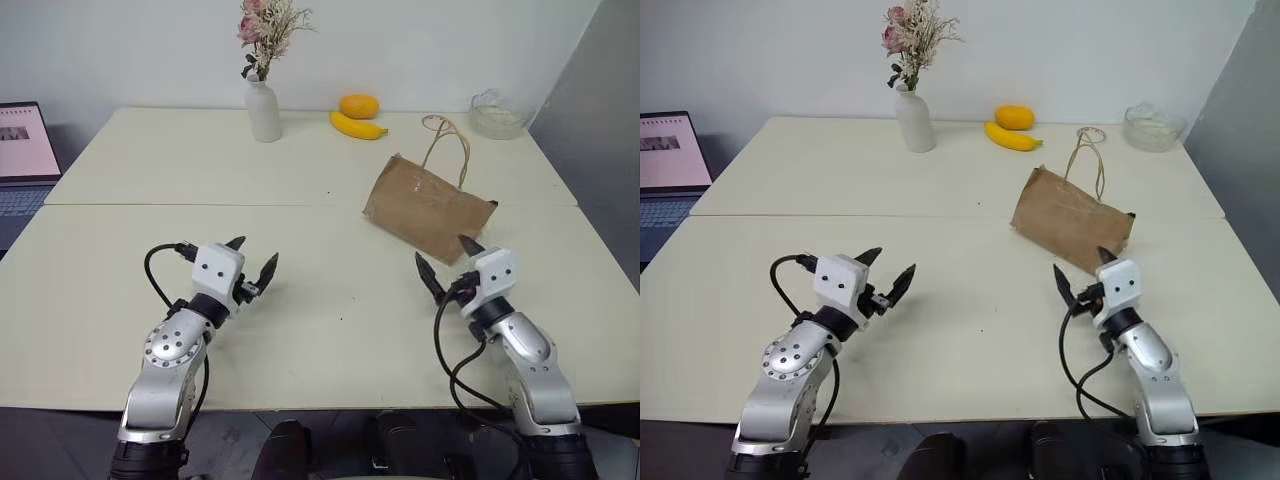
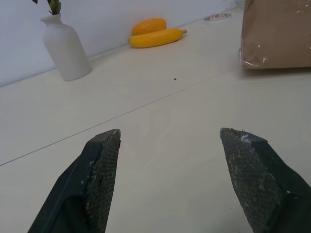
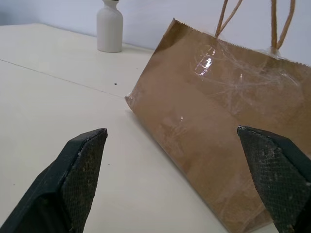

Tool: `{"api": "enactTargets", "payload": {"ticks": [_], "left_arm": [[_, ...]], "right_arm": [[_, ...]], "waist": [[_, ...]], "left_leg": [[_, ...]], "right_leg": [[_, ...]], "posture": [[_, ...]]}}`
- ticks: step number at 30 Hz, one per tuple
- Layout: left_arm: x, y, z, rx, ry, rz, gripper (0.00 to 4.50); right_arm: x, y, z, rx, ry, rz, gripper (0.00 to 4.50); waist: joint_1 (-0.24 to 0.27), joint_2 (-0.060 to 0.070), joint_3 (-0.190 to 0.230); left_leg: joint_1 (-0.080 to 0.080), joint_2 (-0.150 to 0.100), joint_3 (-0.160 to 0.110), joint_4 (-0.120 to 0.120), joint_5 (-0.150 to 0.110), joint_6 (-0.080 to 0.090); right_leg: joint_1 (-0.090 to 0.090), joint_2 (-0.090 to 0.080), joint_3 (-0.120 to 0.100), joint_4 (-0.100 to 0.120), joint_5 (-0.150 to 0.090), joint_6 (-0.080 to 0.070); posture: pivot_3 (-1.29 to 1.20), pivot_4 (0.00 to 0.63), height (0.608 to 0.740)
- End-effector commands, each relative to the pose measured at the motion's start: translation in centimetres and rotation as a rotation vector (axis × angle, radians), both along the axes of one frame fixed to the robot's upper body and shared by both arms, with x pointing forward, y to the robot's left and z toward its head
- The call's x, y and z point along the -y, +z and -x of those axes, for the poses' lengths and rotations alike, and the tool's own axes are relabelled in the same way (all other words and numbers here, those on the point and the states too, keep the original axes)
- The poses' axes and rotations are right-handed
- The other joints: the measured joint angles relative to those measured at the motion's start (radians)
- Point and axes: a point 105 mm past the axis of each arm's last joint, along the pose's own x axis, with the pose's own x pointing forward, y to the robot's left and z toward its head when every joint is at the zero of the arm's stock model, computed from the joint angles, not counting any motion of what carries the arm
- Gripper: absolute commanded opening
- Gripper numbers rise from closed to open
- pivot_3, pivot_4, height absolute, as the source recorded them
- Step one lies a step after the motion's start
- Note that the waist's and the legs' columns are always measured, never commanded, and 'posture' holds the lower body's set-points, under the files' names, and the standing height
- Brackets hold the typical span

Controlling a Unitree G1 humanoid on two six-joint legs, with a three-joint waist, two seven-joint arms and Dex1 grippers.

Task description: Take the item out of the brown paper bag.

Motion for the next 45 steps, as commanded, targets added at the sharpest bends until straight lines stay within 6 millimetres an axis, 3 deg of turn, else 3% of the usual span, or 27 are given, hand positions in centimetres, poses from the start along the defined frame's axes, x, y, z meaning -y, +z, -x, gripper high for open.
{"api": "enactTargets", "payload": {"ticks": [1, 17, 22, 26, 31, 35, 39, 45], "left_arm": [[-0.2, 1.7, 0.3, 0.064, 0.003, 0.024, 3.44], [-1.0, 1.9, 0.3, 0.089, 0.046, -0.089, 3.44], [-1.1, 4.1, 0.0, 0.152, 0.010, -0.065, 3.44], [0.5, 6.7, -0.2, 0.196, -0.121, -0.010, 3.44], [2.6, 9.0, 0.0, 0.192, -0.281, 0.027, 3.44], [4.2, 10.1, 1.0, 0.168, -0.427, 0.045, 3.44], [5.1, 9.6, 2.0, 0.089, -0.563, 0.001, 3.44], [5.5, 8.5, 2.4, 0.012, -0.629, -0.046, 3.44]], "right_arm": [[0.0, 1.2, -0.3, 0.048, 0.010, -0.002, 4.50], [-0.2, 1.2, -0.8, 0.058, 0.018, 0.008, 4.50], [0.2, 1.5, -0.8, 0.065, 0.005, 0.021, 4.50], [0.2, 2.2, -0.4, 0.082, 0.017, 0.036, 4.50], [0.4, 4.1, -0.1, 0.137, 0.017, 0.104, 4.50], [0.8, 7.2, -0.7, 0.188, -0.042, 0.149, 4.50], [1.3, 9.4, -2.7, 0.166, -0.101, 0.169, 4.50], [3.0, 11.1, -6.5, 0.073, -0.174, 0.245, 4.50]], "waist": [[0.000, 0.000, 0.000], [0.000, 0.000, 0.000], [0.000, 0.000, 0.000], [0.001, 0.000, 0.000], [0.000, 0.000, 0.000], [-0.003, 0.000, 0.000], [-0.006, 0.000, 0.000], [-0.005, 0.000, 0.000]], "left_leg": [[0.000, 0.000, 0.000, 0.000, 0.000, 0.000], [0.000, 0.000, 0.000, 0.000, 0.000, 0.000], [0.000, 0.000, 0.000, 0.000, 0.000, 0.000], [0.000, -0.001, 0.000, 0.000, 0.000, 0.000], [-0.001, -0.001, 0.000, 0.000, 0.000, 0.000], [-0.001, -0.001, 0.000, 0.000, 0.000, 0.000], [0.000, -0.001, 0.000, 0.000, 0.000, 0.000], [0.000, -0.001, 0.001, 0.000, 0.000, 0.000]], "right_leg": [[0.000, 0.000, 0.000, 0.000, 0.000, 0.000], [0.000, 0.000, 0.000, 0.000, 0.000, 0.000], [0.000, 0.000, 0.000, 0.000, 0.000, 0.000], [0.000, 0.000, -0.001, 0.000, 0.000, 0.000], [0.000, 0.000, 0.000, -0.001, 0.000, 0.000], [0.000, 0.001, 0.000, 0.000, 0.000, 0.000], [0.000, 0.002, 0.000, 0.001, 0.000, 0.000], [-0.001, 0.002, 0.000, 0.001, 0.000, -0.001]], "posture": [[0.00, 0.150, 0.740], [0.00, 0.150, 0.740], [0.00, 0.150, 0.740], [0.00, 0.150, 0.740], [0.00, 0.150, 0.740], [0.00, 0.150, 0.740], [0.00, 0.150, 0.740], [0.00, 0.150, 0.740]]}}
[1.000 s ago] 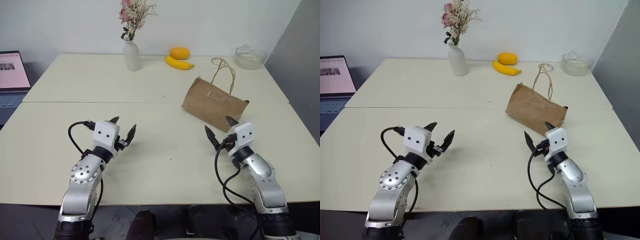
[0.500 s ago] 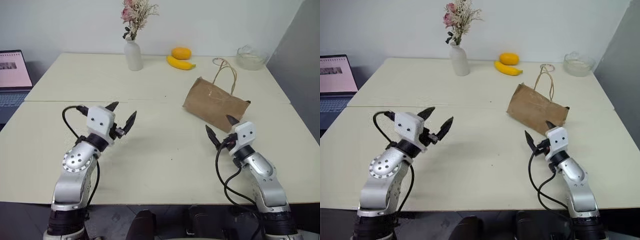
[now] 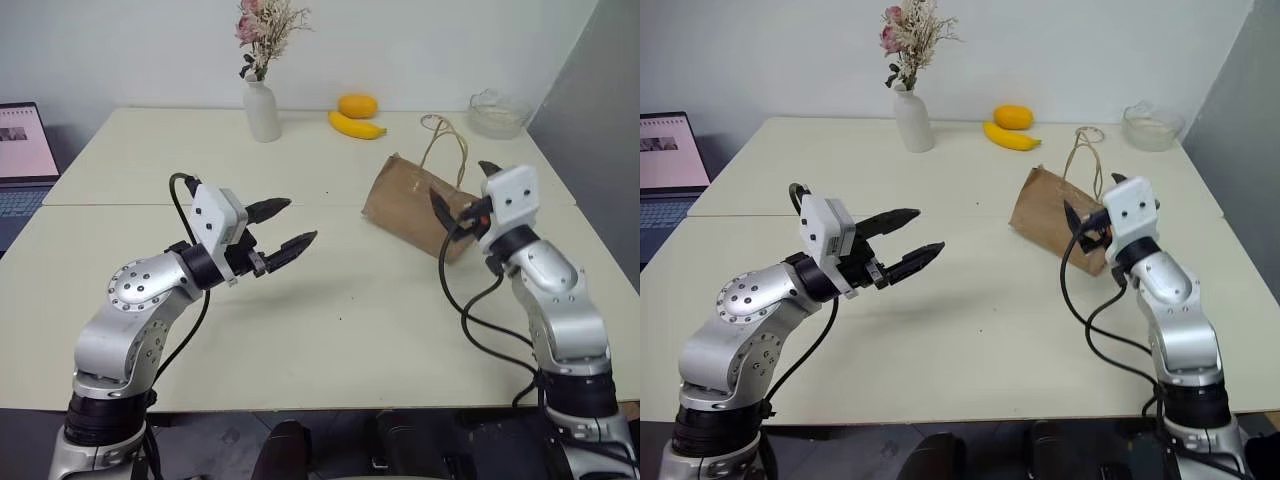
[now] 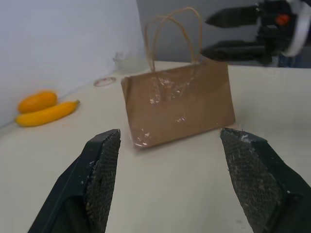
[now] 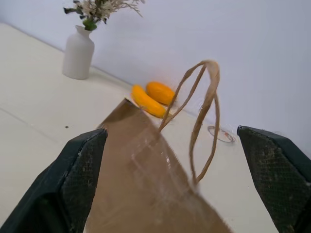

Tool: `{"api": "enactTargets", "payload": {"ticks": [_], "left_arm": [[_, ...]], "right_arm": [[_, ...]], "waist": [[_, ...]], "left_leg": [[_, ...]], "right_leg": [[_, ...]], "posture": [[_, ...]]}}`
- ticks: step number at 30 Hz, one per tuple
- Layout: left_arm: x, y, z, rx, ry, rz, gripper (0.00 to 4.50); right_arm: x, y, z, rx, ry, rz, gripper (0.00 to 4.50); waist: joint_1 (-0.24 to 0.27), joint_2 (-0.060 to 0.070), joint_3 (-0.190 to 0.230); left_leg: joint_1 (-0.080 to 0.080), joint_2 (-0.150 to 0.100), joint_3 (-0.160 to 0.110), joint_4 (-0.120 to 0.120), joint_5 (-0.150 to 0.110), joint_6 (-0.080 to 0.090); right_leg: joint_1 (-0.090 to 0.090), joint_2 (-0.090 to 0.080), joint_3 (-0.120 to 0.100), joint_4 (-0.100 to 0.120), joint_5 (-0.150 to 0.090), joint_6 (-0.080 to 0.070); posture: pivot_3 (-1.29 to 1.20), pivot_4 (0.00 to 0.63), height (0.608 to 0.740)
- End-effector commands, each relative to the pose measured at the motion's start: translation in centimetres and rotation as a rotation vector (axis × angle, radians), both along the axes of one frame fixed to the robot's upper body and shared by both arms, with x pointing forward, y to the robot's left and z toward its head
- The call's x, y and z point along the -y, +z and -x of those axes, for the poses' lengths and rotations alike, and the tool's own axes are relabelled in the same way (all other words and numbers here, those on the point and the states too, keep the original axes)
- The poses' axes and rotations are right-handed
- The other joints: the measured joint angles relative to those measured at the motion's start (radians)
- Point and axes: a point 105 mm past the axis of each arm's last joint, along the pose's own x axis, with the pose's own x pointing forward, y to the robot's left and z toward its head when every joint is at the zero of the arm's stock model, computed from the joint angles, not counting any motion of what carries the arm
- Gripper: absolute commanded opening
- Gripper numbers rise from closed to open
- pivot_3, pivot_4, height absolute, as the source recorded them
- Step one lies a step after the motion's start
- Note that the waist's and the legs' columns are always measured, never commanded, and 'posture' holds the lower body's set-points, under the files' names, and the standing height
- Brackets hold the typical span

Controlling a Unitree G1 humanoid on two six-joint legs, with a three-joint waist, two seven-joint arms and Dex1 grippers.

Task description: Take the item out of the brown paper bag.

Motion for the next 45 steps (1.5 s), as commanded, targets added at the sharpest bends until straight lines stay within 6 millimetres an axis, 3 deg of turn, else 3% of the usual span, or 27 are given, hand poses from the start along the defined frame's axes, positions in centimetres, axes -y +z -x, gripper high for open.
{"api": "enactTargets", "payload": {"ticks": [1, 7, 11, 17, 20, 30, 31, 36, 45], "left_arm": [[0.8, 0.7, 0.7, 0.033, -0.052, -0.006, 3.44], [1.2, 0.8, 0.4, 0.048, -0.047, 0.009, 3.44], [1.3, 0.7, 0.2, 0.051, -0.031, 0.015, 3.44], [1.5, 0.4, 0.2, 0.052, -0.032, 0.014, 3.44], [1.6, 0.3, 0.2, 0.053, -0.035, 0.013, 3.48], [1.6, -0.8, 0.7, 0.007, -0.016, 0.022, 3.48], [1.5, -0.9, 0.8, 0.006, -0.011, 0.020, 3.48], [0.9, -1.2, 1.0, -0.002, 0.011, 0.013, 3.48], [-0.3, -1.8, 2.1, -0.036, 0.098, 0.115, 3.48]], "right_arm": [[0.9, 1.4, -1.3, -0.012, -0.032, 0.020, 4.50], [2.2, 4.1, -4.2, -0.069, -0.070, 0.034, 4.50], [2.3, 5.6, -4.9, -0.084, -0.066, 0.022, 4.50], [1.7, 6.2, -5.2, -0.126, -0.026, 0.017, 4.50], [1.3, 6.4, -5.3, -0.139, -0.007, 0.000, 3.92], [0.2, 7.4, -5.5, -0.174, 0.064, -0.066, 0.20], [0.2, 7.5, -5.6, -0.175, 0.067, -0.069, 0.02], [-0.3, 8.5, -5.9, -0.158, 0.103, -0.058, 0.02], [-4.0, 11.8, -5.8, -0.016, 0.332, 0.058, 0.02]], "waist": [[0.000, 0.000, 0.000], [0.000, 0.000, 0.000], [0.001, 0.000, 0.000], [0.001, 0.000, 0.000], [0.001, 0.000, 0.000], [0.001, 0.000, 0.000], [0.001, 0.000, 0.000], [0.001, 0.001, 0.000], [-0.007, 0.003, 0.002]], "left_leg": [[0.000, 0.000, 0.000, 0.000, 0.000, 0.000], [-0.003, 0.000, 0.000, 0.000, 0.000, 0.000], [-0.003, 0.000, 0.000, -0.001, 0.000, 0.000], [-0.003, 0.000, 0.000, -0.001, 0.000, 0.000], [-0.003, 0.000, 0.000, -0.001, 0.000, 0.000], [-0.003, 0.001, 0.000, -0.001, 0.000, 0.000], [-0.003, 0.000, 0.000, -0.001, 0.000, 0.000], [-0.003, 0.000, 0.000, -0.001, 0.000, 0.000], [-0.004, 0.001, 0.001, -0.001, 0.000, 0.000]], "right_leg": [[0.000, 0.000, 0.000, 0.000, 0.000, 0.000], [-0.001, -0.001, 0.000, -0.002, 0.000, 0.000], [-0.002, -0.001, 0.000, -0.003, 0.000, 0.000], [-0.002, -0.001, 0.000, -0.003, 0.000, 0.000], [-0.002, -0.001, 0.000, -0.003, 0.000, 0.000], [-0.002, -0.001, 0.000, -0.002, 0.000, 0.000], [-0.002, -0.001, 0.000, -0.002, 0.000, 0.000], [-0.002, -0.001, 0.000, -0.002, 0.000, 0.000], [-0.004, -0.002, 0.001, -0.002, 0.001, -0.002]], "posture": [[0.00, 0.150, 0.740], [0.00, 0.150, 0.740], [0.00, 0.150, 0.740], [0.00, 0.150, 0.740], [0.00, 0.150, 0.740], [0.00, 0.150, 0.740], [0.00, 0.150, 0.740], [0.00, 0.150, 0.740], [0.00, 0.150, 0.740]]}}
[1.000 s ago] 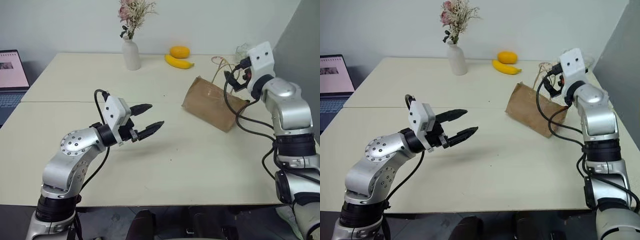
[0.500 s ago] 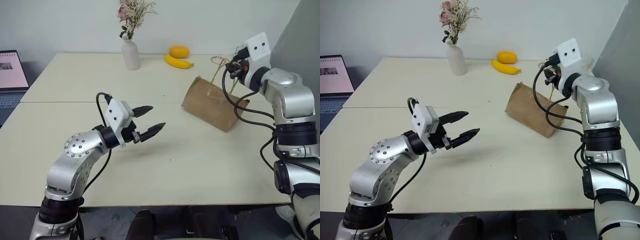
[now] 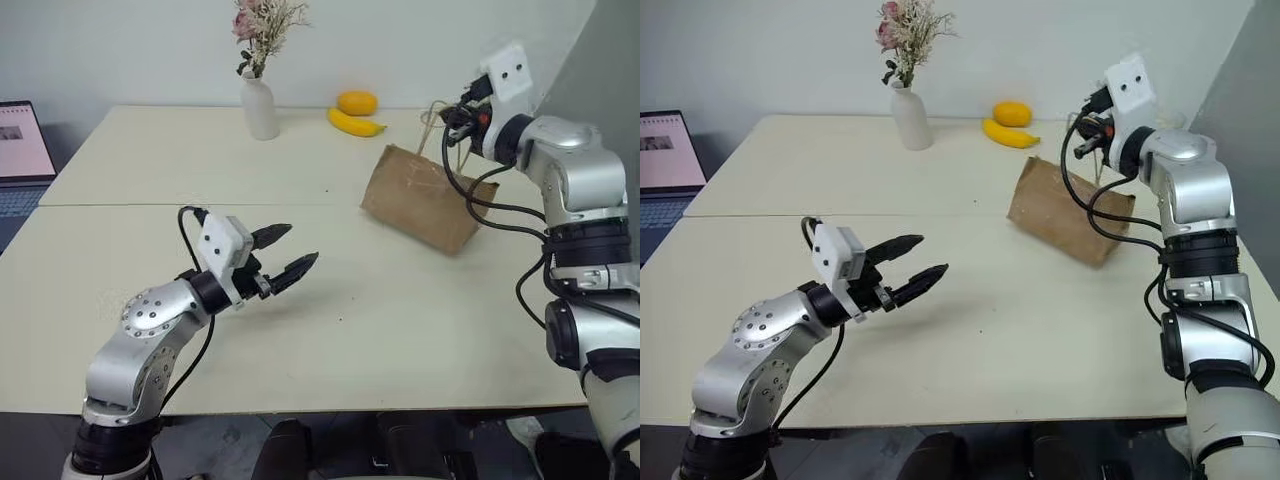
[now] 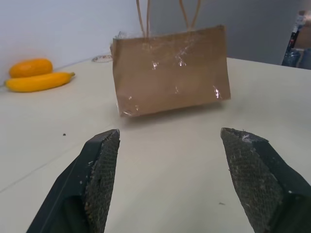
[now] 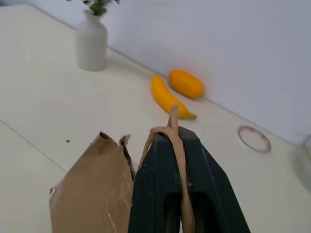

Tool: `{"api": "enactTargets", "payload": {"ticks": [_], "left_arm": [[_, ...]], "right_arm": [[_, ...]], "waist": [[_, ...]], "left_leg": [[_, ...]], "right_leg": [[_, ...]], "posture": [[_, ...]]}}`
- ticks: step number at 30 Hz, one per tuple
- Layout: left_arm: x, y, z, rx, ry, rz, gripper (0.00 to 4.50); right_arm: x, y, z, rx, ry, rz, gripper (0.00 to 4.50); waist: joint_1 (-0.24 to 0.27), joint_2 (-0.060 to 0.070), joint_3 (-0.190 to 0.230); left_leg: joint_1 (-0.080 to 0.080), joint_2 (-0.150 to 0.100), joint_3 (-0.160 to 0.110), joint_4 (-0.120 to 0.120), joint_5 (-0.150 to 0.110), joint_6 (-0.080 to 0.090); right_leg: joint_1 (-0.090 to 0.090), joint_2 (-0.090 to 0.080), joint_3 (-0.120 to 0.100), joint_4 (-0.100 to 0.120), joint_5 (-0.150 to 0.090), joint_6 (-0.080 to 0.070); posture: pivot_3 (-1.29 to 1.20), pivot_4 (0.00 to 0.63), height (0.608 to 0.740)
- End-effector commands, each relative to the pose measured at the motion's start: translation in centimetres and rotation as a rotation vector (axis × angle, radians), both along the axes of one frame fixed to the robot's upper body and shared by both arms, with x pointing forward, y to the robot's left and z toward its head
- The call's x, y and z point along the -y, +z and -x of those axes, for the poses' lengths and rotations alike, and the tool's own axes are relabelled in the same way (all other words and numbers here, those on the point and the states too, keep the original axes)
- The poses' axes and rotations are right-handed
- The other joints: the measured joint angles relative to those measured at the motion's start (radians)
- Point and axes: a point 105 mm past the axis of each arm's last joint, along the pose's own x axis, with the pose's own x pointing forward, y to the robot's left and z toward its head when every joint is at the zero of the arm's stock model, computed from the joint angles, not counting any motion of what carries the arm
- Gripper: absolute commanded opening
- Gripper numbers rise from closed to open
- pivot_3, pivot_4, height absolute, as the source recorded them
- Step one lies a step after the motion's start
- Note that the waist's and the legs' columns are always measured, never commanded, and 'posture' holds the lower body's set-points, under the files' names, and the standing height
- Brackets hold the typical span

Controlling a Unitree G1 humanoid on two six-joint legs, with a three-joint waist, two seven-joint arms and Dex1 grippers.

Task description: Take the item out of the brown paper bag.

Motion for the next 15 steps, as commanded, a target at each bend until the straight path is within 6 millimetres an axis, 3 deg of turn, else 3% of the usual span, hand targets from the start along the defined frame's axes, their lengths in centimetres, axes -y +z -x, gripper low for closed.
{"api": "enactTargets", "payload": {"ticks": [1, 5, 9, 15], "left_arm": [[0.0, 0.9, 1.1, 0.033, 0.009, 0.021, 3.48], [-0.4, 0.7, 1.3, 0.022, 0.037, 0.029, 3.48], [-1.3, 0.5, 1.9, 0.023, 0.075, 0.030, 3.48], [-2.2, 0.1, 2.3, 0.019, 0.117, 0.022, 3.48]], "right_arm": [[-1.6, 4.3, 0.4, 0.162, 0.082, 0.019, 0.02], [-2.5, 5.5, -0.3, 0.190, 0.097, 0.004, 0.02], [-5.6, 6.2, -0.6, 0.226, 0.155, -0.006, 0.02], [-9.3, 5.5, -0.8, 0.232, 0.228, 0.004, 0.02]], "waist": [[-0.004, 0.000, 0.000], [-0.007, 0.000, 0.000], [-0.015, 0.000, 0.000], [-0.016, 0.001, 0.000]], "left_leg": [[0.000, 0.000, 0.000, 0.000, 0.000, 0.000], [0.000, 0.000, 0.000, 0.000, 0.000, 0.000], [0.000, 0.000, 0.000, 0.000, 0.000, 0.000], [0.000, 0.000, -0.001, -0.001, 0.000, 0.000]], "right_leg": [[0.000, 0.000, 0.000, 0.000, 0.001, -0.001], [0.000, 0.000, -0.001, 0.000, 0.001, -0.002], [0.000, -0.001, 0.000, 0.000, 0.002, -0.003], [0.000, -0.002, -0.001, 0.000, 0.002, -0.003]], "posture": [[0.00, 0.150, 0.740], [0.00, 0.150, 0.740], [0.00, 0.150, 0.740], [0.00, 0.150, 0.740]]}}
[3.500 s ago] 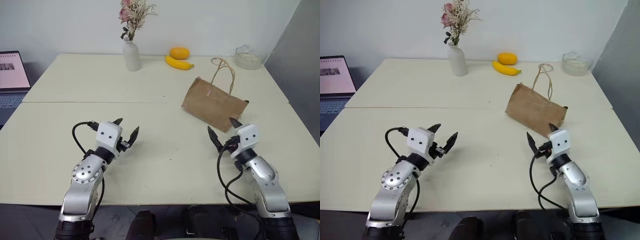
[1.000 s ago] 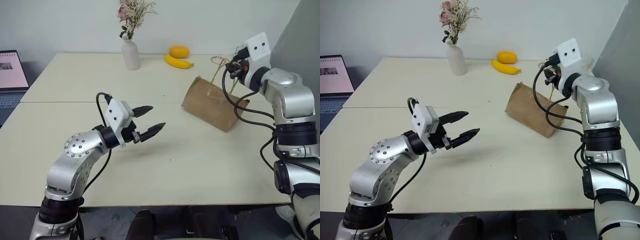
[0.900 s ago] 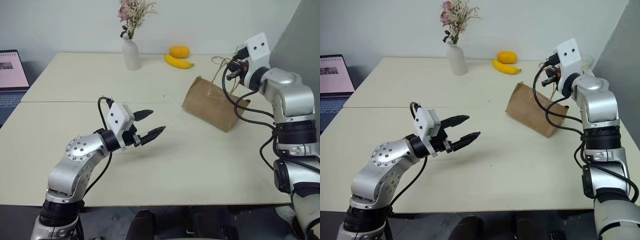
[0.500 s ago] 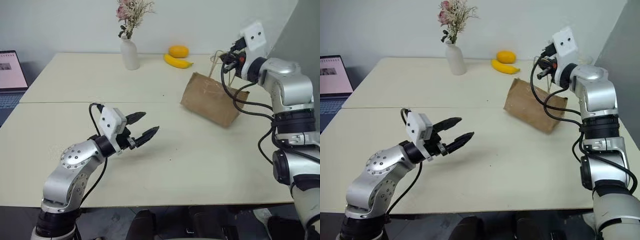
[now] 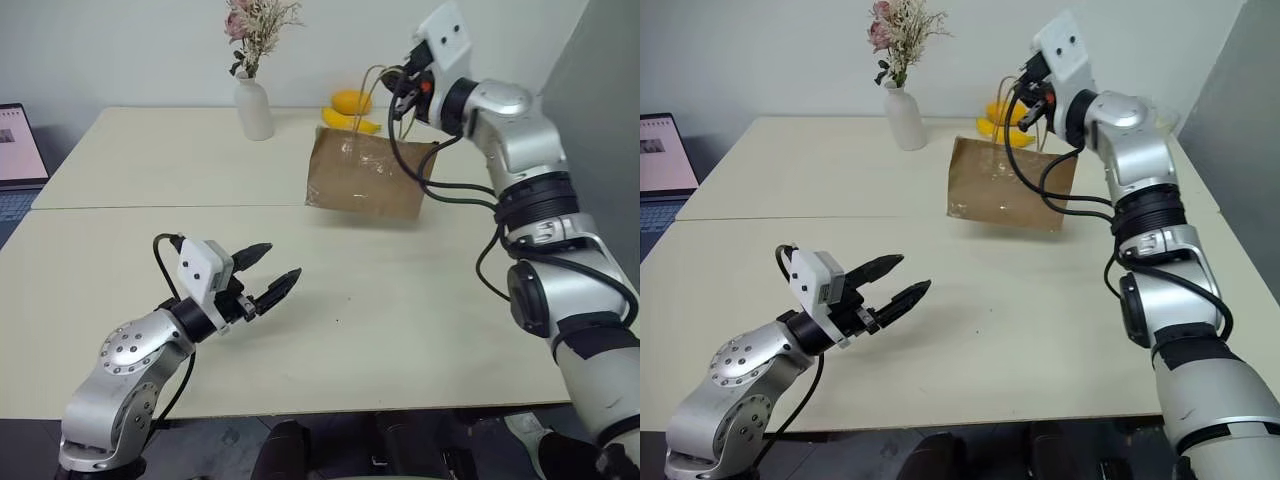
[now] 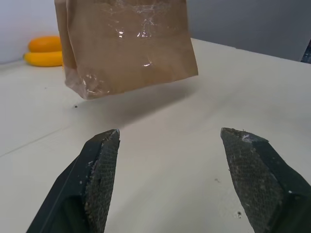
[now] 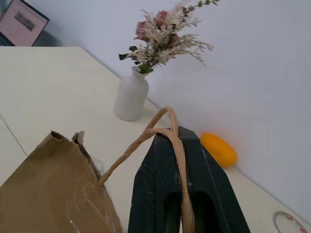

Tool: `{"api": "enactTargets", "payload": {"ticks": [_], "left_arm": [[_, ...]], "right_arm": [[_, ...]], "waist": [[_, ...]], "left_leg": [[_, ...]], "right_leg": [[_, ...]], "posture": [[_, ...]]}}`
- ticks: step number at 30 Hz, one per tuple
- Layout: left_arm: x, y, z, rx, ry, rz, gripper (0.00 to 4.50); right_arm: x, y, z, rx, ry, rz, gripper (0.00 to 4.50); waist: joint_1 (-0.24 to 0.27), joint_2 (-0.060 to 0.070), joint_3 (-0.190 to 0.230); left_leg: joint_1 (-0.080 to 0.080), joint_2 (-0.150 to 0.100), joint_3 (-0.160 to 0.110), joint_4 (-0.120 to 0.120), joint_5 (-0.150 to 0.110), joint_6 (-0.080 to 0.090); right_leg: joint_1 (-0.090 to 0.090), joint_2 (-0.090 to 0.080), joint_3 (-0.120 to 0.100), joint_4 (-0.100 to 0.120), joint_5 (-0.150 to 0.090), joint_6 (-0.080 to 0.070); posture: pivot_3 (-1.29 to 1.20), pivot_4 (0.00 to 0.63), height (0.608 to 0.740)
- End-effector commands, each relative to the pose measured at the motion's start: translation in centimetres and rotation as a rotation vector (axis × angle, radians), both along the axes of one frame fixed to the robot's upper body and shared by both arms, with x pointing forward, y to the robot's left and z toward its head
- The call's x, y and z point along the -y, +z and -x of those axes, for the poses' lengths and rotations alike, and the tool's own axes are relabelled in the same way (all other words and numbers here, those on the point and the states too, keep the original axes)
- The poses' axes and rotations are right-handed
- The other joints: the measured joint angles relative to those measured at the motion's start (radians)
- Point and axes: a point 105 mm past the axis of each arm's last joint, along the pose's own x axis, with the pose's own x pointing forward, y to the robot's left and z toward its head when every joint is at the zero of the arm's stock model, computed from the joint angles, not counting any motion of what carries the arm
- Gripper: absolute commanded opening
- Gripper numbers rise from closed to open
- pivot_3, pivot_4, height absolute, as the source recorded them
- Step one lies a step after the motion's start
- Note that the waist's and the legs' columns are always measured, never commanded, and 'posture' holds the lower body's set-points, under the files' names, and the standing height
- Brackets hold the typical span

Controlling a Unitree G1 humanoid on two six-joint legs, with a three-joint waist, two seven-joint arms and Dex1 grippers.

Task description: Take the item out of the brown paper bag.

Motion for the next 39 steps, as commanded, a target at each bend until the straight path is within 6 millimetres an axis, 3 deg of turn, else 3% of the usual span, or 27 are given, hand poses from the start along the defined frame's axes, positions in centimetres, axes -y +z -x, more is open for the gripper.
{"api": "enactTargets", "payload": {"ticks": [1, 6, 13, 29, 39], "left_arm": [[-0.2, 1.5, 0.6, 0.072, 0.012, -0.001, 3.48], [-0.7, 1.3, 0.8, 0.072, 0.038, -0.009, 3.48], [-0.5, 1.3, 0.8, 0.074, 0.041, -0.017, 3.48], [0.0, 1.5, 0.4, 0.086, 0.031, -0.035, 3.48], [0.2, 1.7, 0.1, 0.091, 0.013, -0.044, 3.48]], "right_arm": [[-2.0, 3.2, 0.9, 0.117, 0.045, -0.002, 0.02], [-4.8, 2.0, 1.3, 0.123, 0.110, 0.027, 0.02], [-6.6, 1.2, 1.5, 0.164, 0.160, 0.058, 0.02], [-7.0, -0.6, 0.9, 0.222, 0.124, 0.162, 0.02], [-6.3, 0.0, 0.5, 0.202, 0.083, 0.145, 0.02]], "waist": [[0.000, 0.000, 0.000], [0.000, 0.000, 0.000], [0.001, 0.000, 0.000], [0.000, 0.000, 0.000], [0.000, 0.000, 0.000]], "left_leg": [[0.000, 0.000, 0.000, 0.000, 0.000, 0.000], [0.000, 0.000, 0.000, 0.000, 0.000, 0.000], [0.000, -0.001, 0.000, 0.000, 0.000, 0.000], [0.000, 0.000, 0.000, 0.000, 0.000, 0.000], [0.000, -0.001, 0.000, 0.000, 0.000, 0.000]], "right_leg": [[0.000, 0.000, 0.000, 0.000, 0.000, 0.000], [0.000, -0.001, 0.000, 0.000, 0.000, 0.000], [0.000, -0.001, 0.000, 0.000, 0.000, 0.000], [0.000, -0.001, 0.000, 0.000, 0.000, 0.000], [0.000, -0.001, 0.000, 0.000, 0.000, 0.000]], "posture": [[0.00, 0.150, 0.740], [0.00, 0.150, 0.740], [0.00, 0.150, 0.740], [0.00, 0.150, 0.740], [0.00, 0.150, 0.740]]}}
